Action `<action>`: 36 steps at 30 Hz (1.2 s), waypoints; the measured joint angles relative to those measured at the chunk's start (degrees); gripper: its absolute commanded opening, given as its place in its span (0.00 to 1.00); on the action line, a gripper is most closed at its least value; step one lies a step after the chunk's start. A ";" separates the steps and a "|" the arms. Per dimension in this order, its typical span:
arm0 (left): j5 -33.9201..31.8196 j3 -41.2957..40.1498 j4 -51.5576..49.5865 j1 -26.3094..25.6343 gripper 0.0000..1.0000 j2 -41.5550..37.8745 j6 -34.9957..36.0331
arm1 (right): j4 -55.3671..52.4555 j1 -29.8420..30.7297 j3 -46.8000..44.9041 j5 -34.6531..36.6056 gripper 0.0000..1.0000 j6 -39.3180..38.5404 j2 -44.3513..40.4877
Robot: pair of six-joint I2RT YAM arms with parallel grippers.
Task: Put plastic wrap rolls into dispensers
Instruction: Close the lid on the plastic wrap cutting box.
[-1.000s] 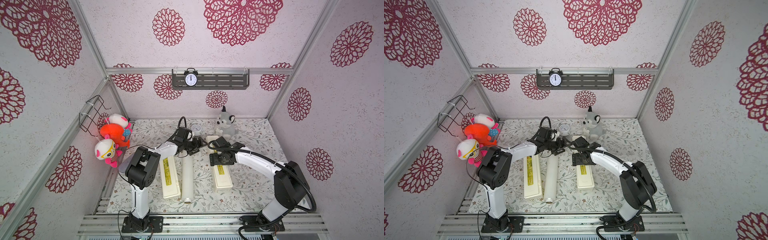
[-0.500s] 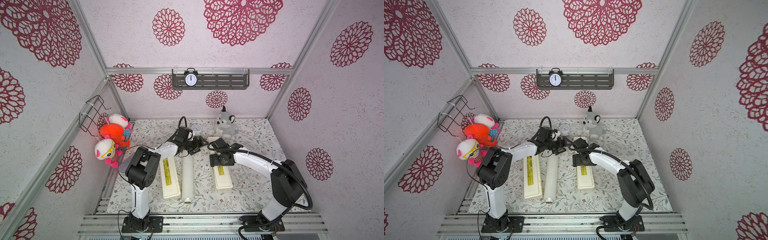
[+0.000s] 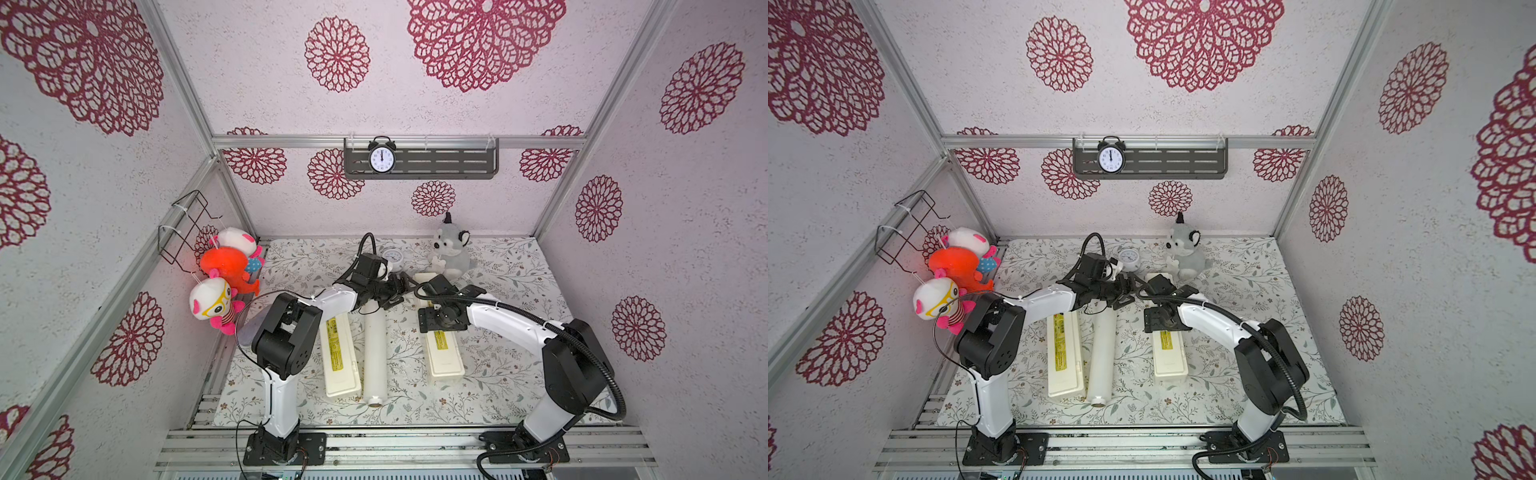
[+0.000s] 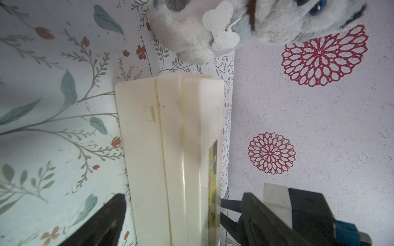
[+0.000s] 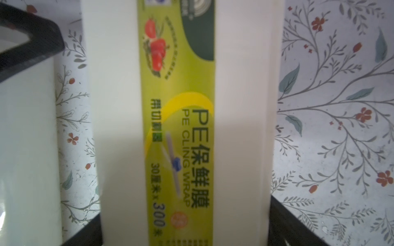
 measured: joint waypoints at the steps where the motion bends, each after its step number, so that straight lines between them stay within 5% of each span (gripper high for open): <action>1: 0.07 -0.04 0.02 0.00 0.89 0.00 -0.04 | 0.00 0.00 0.00 -0.04 0.91 0.00 0.00; 36: 1.31 -1.55 4.31 -1.84 0.73 4.39 -2.34 | 0.85 2.10 -0.46 4.52 0.99 1.44 1.79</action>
